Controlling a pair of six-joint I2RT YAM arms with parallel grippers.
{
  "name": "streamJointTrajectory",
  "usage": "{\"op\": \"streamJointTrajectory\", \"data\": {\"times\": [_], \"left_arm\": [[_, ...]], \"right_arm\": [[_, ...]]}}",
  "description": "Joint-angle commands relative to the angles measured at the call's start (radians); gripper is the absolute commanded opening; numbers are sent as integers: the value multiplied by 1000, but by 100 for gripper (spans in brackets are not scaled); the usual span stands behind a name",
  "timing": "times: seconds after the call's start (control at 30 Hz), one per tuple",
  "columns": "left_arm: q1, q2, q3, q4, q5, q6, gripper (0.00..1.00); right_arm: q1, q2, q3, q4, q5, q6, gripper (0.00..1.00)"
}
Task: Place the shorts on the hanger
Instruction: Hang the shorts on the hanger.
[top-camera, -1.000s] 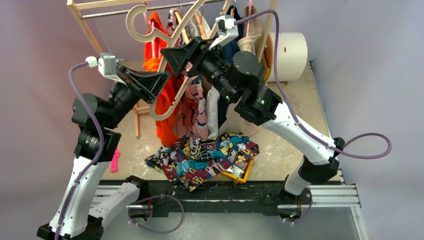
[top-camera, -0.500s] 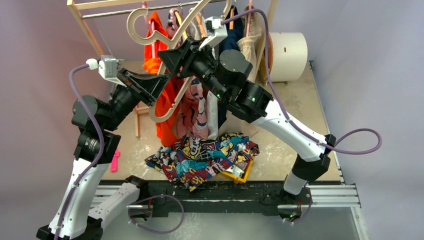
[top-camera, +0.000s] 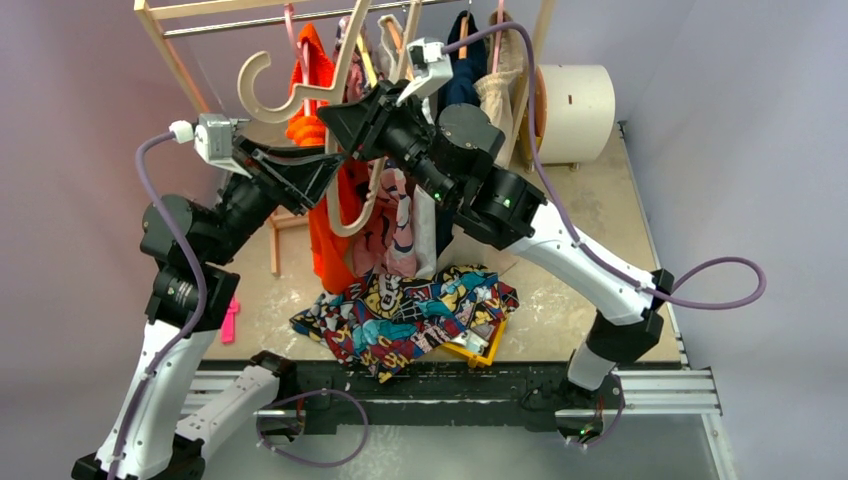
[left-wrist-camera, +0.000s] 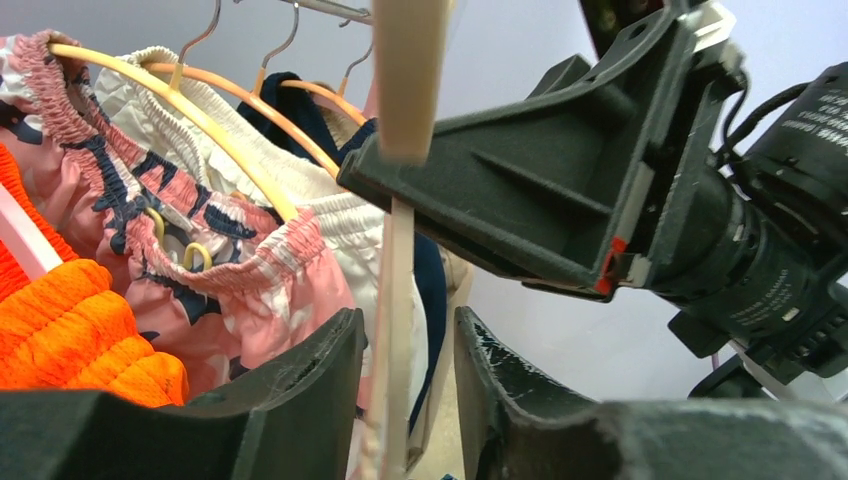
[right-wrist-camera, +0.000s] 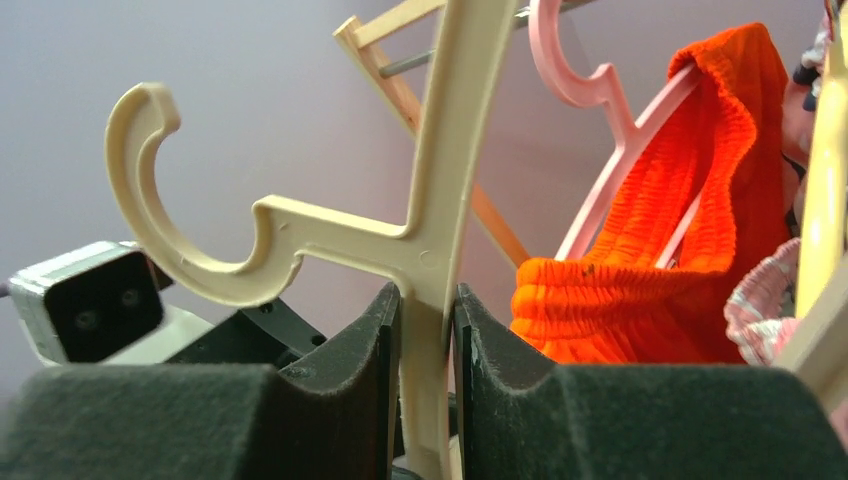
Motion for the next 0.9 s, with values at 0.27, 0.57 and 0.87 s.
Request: {"op": "streamJointTrajectory", "data": {"times": [0.27, 0.57, 0.87], "left_arm": [[-6, -84, 36, 57, -12, -5, 51], [-6, -239, 71, -64, -55, 207, 56], [-13, -203, 159, -55, -46, 282, 56]], "right_arm": [[1, -242, -172, 96, -14, -54, 6], [1, -490, -338, -75, -445, -246, 0], [1, -598, -474, -412, -836, -392, 0]]}}
